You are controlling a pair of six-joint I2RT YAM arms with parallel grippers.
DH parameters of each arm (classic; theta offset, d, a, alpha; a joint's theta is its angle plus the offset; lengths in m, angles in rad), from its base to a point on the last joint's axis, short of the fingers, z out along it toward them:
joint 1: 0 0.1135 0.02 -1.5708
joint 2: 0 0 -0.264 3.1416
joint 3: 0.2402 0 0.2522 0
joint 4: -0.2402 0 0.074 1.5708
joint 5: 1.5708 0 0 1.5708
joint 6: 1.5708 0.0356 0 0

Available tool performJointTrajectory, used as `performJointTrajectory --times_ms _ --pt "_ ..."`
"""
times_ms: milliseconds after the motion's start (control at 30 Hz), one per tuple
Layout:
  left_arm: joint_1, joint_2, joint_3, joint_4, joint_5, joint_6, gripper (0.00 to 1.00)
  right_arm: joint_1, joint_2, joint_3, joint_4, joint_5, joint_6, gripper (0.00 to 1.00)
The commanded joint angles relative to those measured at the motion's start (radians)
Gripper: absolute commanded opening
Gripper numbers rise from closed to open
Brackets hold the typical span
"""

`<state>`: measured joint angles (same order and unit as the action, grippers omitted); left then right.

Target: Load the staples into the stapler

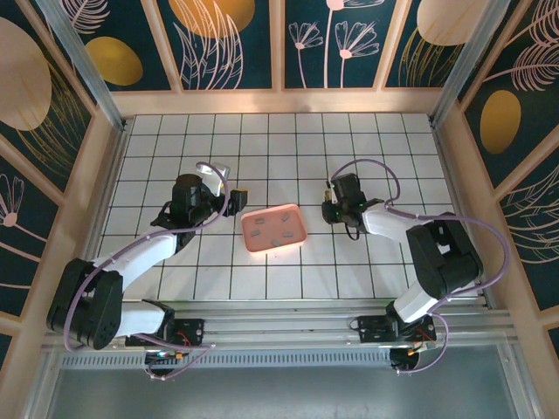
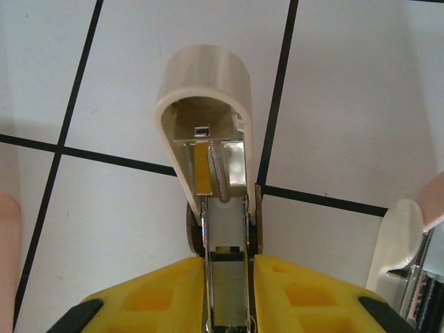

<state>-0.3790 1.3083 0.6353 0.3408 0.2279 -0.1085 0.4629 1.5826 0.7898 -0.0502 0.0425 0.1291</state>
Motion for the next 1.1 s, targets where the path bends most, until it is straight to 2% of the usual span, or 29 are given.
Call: performJointTrajectory --times_ms 0,433,1067 --pt "-0.004 0.000 0.014 0.026 0.012 0.003 0.77 0.002 -0.054 0.022 -0.030 -0.013 0.004 0.31" --pt "-0.005 -0.005 0.015 0.026 0.014 0.003 0.78 -0.055 -0.045 0.076 -0.106 -0.065 0.065 0.33" --pt "-0.005 -0.007 0.014 0.023 0.004 0.007 0.77 -0.078 0.057 0.067 -0.089 -0.083 0.079 0.24"
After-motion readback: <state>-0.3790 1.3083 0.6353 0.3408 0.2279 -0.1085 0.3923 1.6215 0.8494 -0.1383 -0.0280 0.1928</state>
